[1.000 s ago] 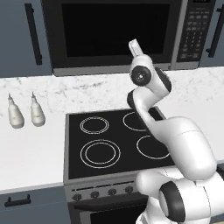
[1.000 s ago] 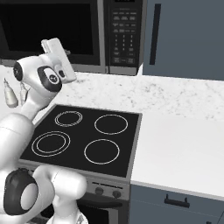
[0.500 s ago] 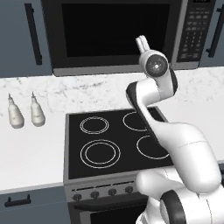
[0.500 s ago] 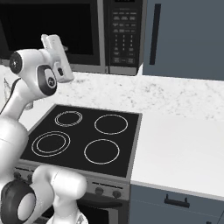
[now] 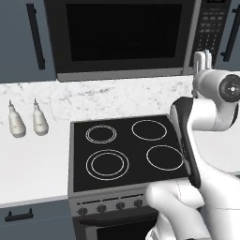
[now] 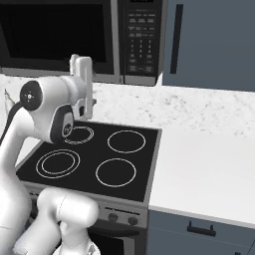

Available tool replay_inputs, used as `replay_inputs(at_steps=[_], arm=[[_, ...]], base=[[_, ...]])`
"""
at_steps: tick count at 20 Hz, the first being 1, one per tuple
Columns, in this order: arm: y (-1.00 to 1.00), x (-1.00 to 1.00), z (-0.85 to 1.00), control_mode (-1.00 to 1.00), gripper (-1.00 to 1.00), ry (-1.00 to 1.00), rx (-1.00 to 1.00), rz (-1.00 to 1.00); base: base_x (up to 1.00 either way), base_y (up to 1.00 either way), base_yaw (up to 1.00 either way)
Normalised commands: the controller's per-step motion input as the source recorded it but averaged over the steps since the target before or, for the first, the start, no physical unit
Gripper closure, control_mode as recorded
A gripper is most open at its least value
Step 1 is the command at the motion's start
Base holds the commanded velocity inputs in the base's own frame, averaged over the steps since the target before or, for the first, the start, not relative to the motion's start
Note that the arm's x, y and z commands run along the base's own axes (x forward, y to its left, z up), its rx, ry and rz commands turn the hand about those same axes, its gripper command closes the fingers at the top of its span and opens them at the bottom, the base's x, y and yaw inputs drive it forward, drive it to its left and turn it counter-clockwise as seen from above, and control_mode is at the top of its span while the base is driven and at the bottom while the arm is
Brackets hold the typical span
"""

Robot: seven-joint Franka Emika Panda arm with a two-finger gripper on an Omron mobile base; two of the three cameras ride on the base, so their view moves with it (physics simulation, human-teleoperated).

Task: Pick the squash from the sink and place it in the bowl. Then pick the bowl and place it in the microwave. Then close the microwave door and press the start button.

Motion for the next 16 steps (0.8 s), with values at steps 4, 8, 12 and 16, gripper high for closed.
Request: replay_inputs(at_steps=[4, 8, 12, 16], arm=[[-0.51, -0.79, -0.17, -1.0, -1.0, -0.08, 0.48, 0.01], [-0.56, 0.03, 0.13, -1.0, -1.0, -0.03, 0.48, 0.15], [-0.24, 0.36, 0.22, -1.0, -1.0, 0.0, 0.36, 0.18], [-0.01, 0.38, 0.01, -1.0, -1.0, -0.01, 0.13, 0.19]], base=[[0.0, 0.0, 0.0], [0.0, 0.0, 0.0], [0.0, 0.0, 0.0], [0.0, 0.0, 0.0]])
